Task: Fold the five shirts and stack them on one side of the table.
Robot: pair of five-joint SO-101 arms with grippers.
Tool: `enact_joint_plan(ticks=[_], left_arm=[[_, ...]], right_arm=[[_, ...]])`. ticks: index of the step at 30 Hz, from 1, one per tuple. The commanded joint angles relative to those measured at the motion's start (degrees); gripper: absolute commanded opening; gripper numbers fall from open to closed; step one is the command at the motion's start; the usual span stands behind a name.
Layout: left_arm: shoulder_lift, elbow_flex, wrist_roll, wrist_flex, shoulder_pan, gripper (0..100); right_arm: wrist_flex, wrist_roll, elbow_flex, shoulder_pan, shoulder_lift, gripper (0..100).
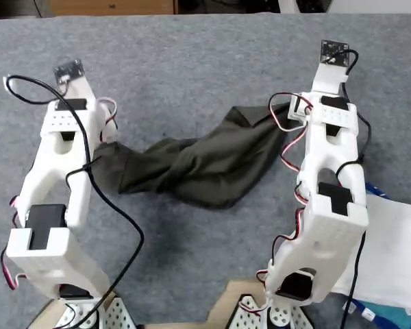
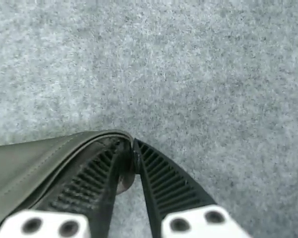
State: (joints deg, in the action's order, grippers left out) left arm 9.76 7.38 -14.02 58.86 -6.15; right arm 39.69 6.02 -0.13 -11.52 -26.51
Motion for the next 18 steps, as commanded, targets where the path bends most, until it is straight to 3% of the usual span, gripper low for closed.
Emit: enact_joint_plan(ticks=[1, 7, 10, 14, 18], left_arm=[[0.84, -7.47, -3.96, 0.53, -0.44, 2], [3.21, -17.93, 4.66, 23.3, 3.87, 2], [3.21, -18.29, 8.79, 30.42, 7.56, 5], [0.66, -13.89, 11.96, 33.67, 12.92, 17], [-7.78, -3.52, 12.04, 27.87, 17.14, 17]], right_arm=[[0.26, 0.35, -3.3, -0.84, 0.31, 0.5], [0.26, 0.35, -3.3, -0.75, 0.31, 0.5], [0.26, 0.35, -3.3, -0.75, 0.31, 0.5], [0.26, 0.35, -3.3, -0.48, 0.31, 0.5], [0.26, 0.26, -3.3, -0.22, 0.31, 0.5]])
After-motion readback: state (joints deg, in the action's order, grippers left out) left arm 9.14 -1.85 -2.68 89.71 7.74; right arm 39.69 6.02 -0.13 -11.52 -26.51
